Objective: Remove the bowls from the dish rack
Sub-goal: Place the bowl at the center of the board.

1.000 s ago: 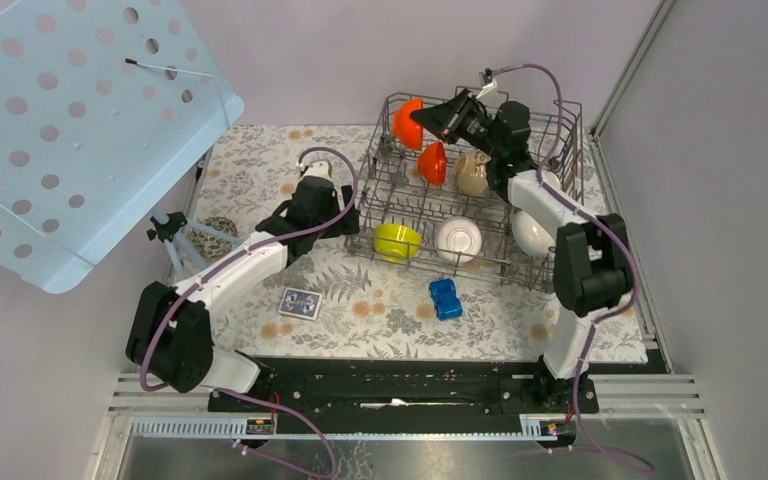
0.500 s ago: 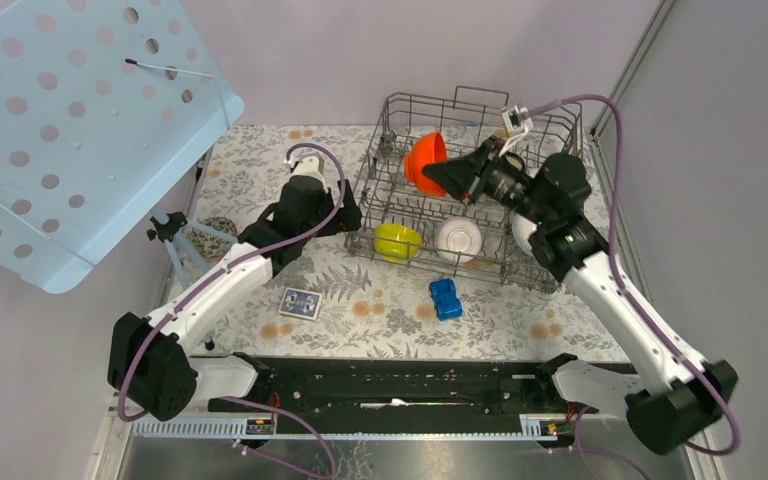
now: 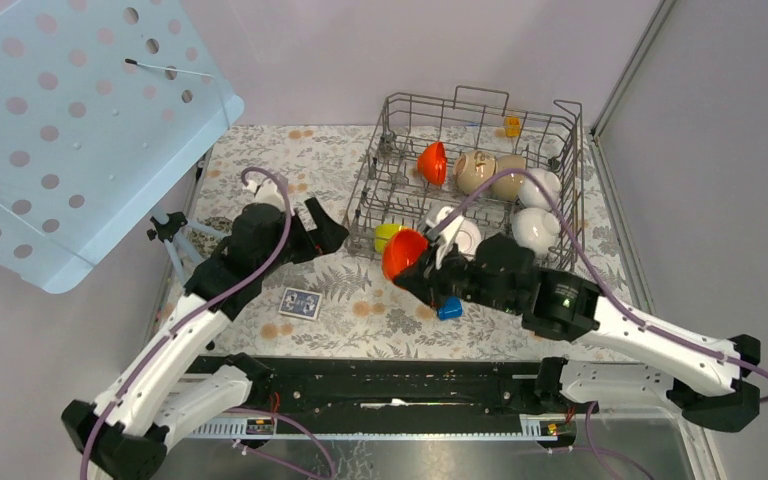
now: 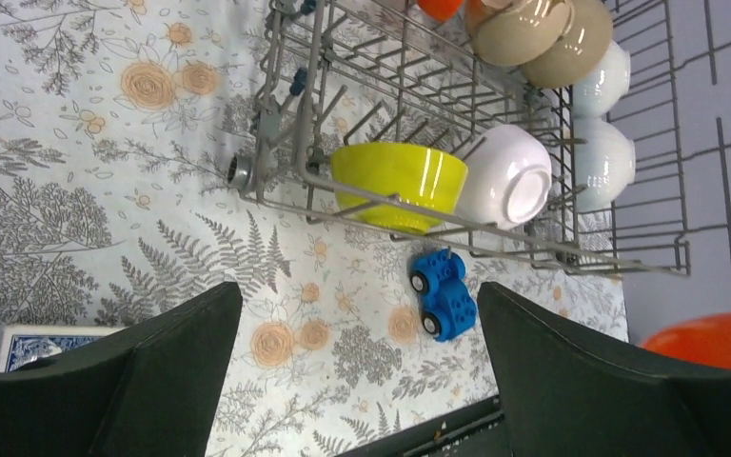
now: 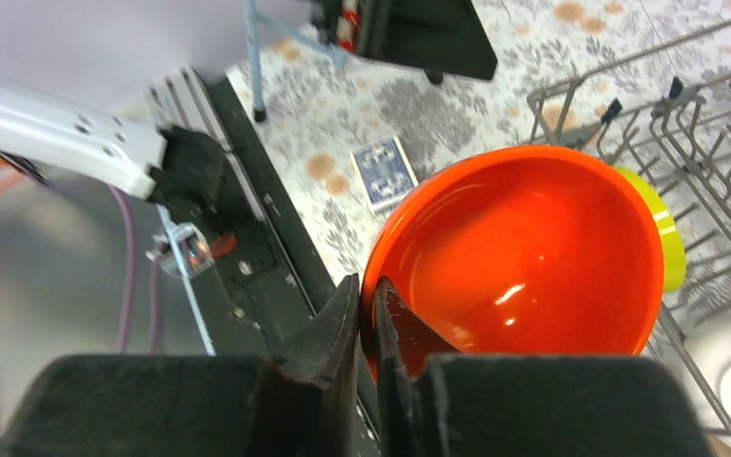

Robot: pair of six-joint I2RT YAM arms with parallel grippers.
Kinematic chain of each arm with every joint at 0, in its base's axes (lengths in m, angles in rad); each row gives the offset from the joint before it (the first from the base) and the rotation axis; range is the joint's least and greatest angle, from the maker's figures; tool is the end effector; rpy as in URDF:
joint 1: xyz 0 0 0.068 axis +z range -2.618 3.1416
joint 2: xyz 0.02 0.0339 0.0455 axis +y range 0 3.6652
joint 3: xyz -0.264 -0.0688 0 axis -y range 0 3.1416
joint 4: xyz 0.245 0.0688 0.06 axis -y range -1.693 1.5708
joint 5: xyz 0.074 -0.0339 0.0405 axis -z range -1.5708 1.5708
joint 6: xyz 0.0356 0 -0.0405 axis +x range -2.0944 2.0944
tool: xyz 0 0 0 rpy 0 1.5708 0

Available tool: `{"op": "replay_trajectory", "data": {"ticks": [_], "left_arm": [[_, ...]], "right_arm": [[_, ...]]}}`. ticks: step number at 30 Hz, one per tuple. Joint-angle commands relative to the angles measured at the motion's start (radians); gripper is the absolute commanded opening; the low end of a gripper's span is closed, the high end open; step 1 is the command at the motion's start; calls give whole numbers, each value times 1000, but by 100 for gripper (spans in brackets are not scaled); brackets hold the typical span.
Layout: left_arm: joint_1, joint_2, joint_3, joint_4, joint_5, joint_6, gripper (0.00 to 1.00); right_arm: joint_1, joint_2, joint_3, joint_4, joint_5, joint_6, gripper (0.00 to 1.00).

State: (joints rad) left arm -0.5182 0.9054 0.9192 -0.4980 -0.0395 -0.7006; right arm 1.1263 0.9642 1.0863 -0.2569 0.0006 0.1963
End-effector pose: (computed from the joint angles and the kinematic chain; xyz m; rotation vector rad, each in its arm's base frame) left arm 0.1728 -0.0969 0.3336 -0.2195 2.1208 -0.7024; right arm 0.0920 0.1932 0.4051 -0.8095 1.6146 0.9685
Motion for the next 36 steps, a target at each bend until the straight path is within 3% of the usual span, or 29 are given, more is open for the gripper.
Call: {"op": "replay_trajectory", "data": {"ticks": [1,6,11,14,20,23,30,36], "left_arm": [[-5,-73,-37,-51,76,1,99],[-5,-96,-52,-119,44,53,99],[-5,-69,-43,-120,-56,10,99],[-5,-54,-39,-77,15,33,99],[-6,-98,-96,66,291,103,99],[-29,-103,-93,65,340,145,99],[-230,-59,-50,-15,203,189,98],[-300,-40,-29,-86,148,194,94]], "right_arm": [[120,28,0,-44,240,-123,0],[183,65,-24,-61,298,-178,0],[236,84,-76,-46,325,-249,0],[271,90,-111,-40,347,-291,0],[304,108,-179,-28,315,-346,0],[336,147,-183,-39,329,-375,0],[390,212,-177,-47,360,-407,0],[434,258,-155,-100,369,-432,0]]}}
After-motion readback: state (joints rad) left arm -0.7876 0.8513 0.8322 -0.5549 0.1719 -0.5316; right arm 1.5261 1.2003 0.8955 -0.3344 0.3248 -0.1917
